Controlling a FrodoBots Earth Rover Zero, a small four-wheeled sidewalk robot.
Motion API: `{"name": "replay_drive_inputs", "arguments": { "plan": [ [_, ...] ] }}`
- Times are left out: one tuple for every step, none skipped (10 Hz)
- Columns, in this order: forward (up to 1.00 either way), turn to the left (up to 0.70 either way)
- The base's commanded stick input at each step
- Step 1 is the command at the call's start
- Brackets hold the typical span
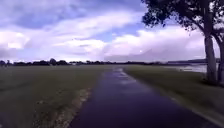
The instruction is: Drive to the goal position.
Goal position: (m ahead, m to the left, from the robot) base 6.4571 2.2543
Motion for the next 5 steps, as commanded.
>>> {"name": "replay_drive_inputs", "arguments": {
  "plan": [
    [0.7,0.0],
    [0.7,0.0],
    [0.7,0.0],
    [0.7,0.0],
    [0.7,0.0]
  ]
}}
